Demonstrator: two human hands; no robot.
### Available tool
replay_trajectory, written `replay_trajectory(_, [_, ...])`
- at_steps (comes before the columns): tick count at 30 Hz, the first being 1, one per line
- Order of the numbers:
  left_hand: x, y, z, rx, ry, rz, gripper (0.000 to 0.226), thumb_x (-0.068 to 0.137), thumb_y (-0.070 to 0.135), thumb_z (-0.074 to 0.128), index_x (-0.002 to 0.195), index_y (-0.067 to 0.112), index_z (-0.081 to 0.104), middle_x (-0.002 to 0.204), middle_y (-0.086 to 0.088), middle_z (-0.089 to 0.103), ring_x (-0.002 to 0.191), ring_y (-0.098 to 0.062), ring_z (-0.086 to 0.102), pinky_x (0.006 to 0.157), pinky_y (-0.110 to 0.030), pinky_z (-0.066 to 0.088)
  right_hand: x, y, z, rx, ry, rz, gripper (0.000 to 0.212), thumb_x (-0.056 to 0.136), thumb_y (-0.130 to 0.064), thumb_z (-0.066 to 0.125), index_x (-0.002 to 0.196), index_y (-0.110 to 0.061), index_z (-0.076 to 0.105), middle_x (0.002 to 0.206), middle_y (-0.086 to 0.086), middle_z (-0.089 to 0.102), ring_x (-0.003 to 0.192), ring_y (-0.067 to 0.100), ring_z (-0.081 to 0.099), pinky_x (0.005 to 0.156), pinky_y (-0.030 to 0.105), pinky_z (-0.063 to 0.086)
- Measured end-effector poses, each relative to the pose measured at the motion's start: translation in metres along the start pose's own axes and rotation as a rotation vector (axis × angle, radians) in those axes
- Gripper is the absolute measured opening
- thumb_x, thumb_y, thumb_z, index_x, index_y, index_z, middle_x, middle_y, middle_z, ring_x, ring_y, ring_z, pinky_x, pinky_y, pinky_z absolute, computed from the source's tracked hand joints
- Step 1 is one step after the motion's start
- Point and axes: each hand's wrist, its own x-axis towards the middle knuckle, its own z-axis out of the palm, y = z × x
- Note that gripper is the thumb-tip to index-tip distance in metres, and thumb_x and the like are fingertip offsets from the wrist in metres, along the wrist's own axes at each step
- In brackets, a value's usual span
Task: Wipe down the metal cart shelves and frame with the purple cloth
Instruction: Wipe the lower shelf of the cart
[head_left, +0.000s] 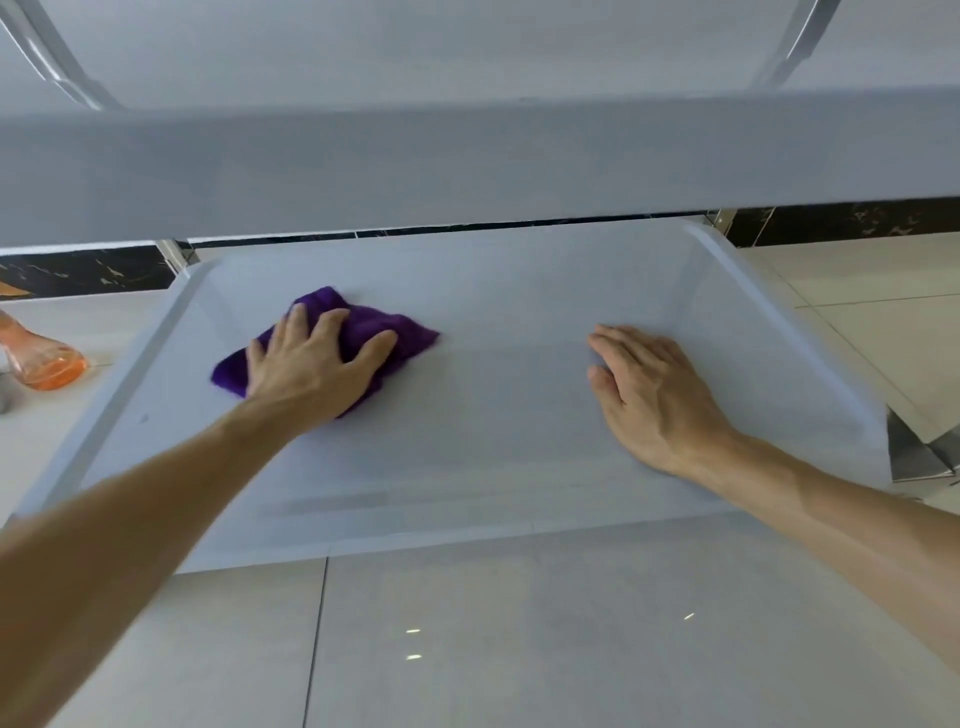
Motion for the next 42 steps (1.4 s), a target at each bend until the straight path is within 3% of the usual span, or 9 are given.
replay_trajectory(7, [-0.032, 0.133, 0.047, -0.104, -0.043, 0.426, 0.078, 0.082, 0.079, 0.028, 0.147, 0.035, 0.031, 0.163, -0.008, 0.015, 0.15, -0.022, 0.009, 0.121, -0.048, 0.0, -0.003, 0.006, -0.002, 0.01, -0.004, -0.007, 0.044, 0.1, -0.013, 0.039, 0.142, -0.003, 0.046, 0.149, 0.011, 0.047, 0.142, 0.025, 0.037, 0.118, 0.042, 0.024])
replay_trajectory(11, [-0.016, 0.135, 0.043, -0.155, -0.041, 0.611, 0.07, 0.084, 0.075, 0.04, 0.143, 0.036, 0.04, 0.158, 0.0, 0.029, 0.145, -0.018, 0.024, 0.12, -0.041, 0.012, -0.001, 0.01, -0.002, 0.049, -0.004, -0.009, 0.044, 0.098, -0.009, 0.04, 0.141, -0.004, 0.047, 0.148, 0.009, 0.048, 0.143, 0.025, 0.037, 0.118, 0.044, 0.024])
replay_trajectory(14, [0.023, 0.103, 0.029, -0.18, -0.017, 0.545, 0.063, 0.087, 0.065, 0.052, 0.141, 0.033, 0.045, 0.152, 0.002, 0.04, 0.139, -0.02, 0.037, 0.118, -0.038, 0.022, 0.0, 0.011, -0.002, 0.043, 0.009, 0.014, 0.041, 0.102, -0.018, 0.04, 0.14, -0.009, 0.05, 0.151, 0.004, 0.046, 0.144, 0.021, 0.035, 0.119, 0.041, 0.023])
replay_trajectory(18, [0.073, 0.023, 0.007, -0.099, 0.022, 0.172, 0.066, 0.088, 0.065, 0.05, 0.144, 0.029, 0.041, 0.15, -0.011, 0.041, 0.136, -0.033, 0.04, 0.114, -0.043, 0.029, -0.002, 0.011, -0.001, 0.033, -0.022, 0.041, 0.052, 0.099, -0.04, 0.041, 0.142, -0.012, 0.048, 0.154, 0.001, 0.041, 0.146, 0.018, 0.031, 0.12, 0.042, 0.02])
replay_trajectory(23, [0.095, -0.007, 0.0, -0.09, 0.057, -0.238, 0.079, 0.081, 0.076, 0.042, 0.143, 0.026, 0.038, 0.143, -0.018, 0.043, 0.135, -0.038, 0.035, 0.116, -0.052, 0.018, -0.003, 0.005, 0.001, -0.011, -0.02, 0.044, 0.055, 0.099, -0.043, 0.039, 0.144, -0.012, 0.046, 0.155, 0.002, 0.039, 0.146, 0.02, 0.029, 0.12, 0.042, 0.02])
replay_trajectory(26, [0.102, 0.045, 0.009, -0.091, 0.042, -0.124, 0.076, 0.079, 0.077, 0.046, 0.138, 0.028, 0.044, 0.141, -0.015, 0.046, 0.135, -0.034, 0.037, 0.115, -0.049, 0.019, -0.003, 0.004, 0.002, -0.025, -0.013, 0.048, 0.054, 0.1, -0.041, 0.04, 0.144, -0.011, 0.045, 0.156, 0.004, 0.039, 0.147, 0.021, 0.029, 0.12, 0.044, 0.019])
replay_trajectory(34, [0.076, 0.201, 0.052, -0.099, -0.093, 0.552, 0.075, 0.083, 0.077, 0.043, 0.143, 0.032, 0.039, 0.144, -0.003, 0.045, 0.135, -0.026, 0.037, 0.114, -0.043, 0.019, -0.004, 0.009, -0.001, -0.019, -0.034, 0.042, 0.06, 0.097, -0.047, 0.031, 0.147, -0.016, 0.04, 0.156, -0.001, 0.037, 0.147, 0.017, 0.027, 0.121, 0.042, 0.018])
replay_trajectory(37, [0.086, 0.186, 0.046, -0.141, -0.118, 0.544, 0.073, 0.084, 0.075, 0.045, 0.144, 0.035, 0.037, 0.147, -0.001, 0.041, 0.135, -0.027, 0.037, 0.113, -0.041, 0.026, -0.006, 0.012, -0.002, -0.002, -0.021, 0.048, 0.059, 0.097, -0.047, 0.032, 0.146, -0.016, 0.042, 0.156, -0.002, 0.038, 0.146, 0.016, 0.028, 0.121, 0.041, 0.019])
replay_trajectory(42, [0.118, 0.103, 0.017, -0.128, -0.032, 0.32, 0.065, 0.09, 0.062, 0.051, 0.144, 0.026, 0.044, 0.148, -0.008, 0.046, 0.134, -0.028, 0.043, 0.111, -0.037, 0.033, -0.01, 0.015, -0.004, 0.005, -0.014, 0.048, 0.055, 0.097, -0.045, 0.037, 0.144, -0.016, 0.045, 0.155, -0.003, 0.04, 0.146, 0.016, 0.03, 0.12, 0.04, 0.019])
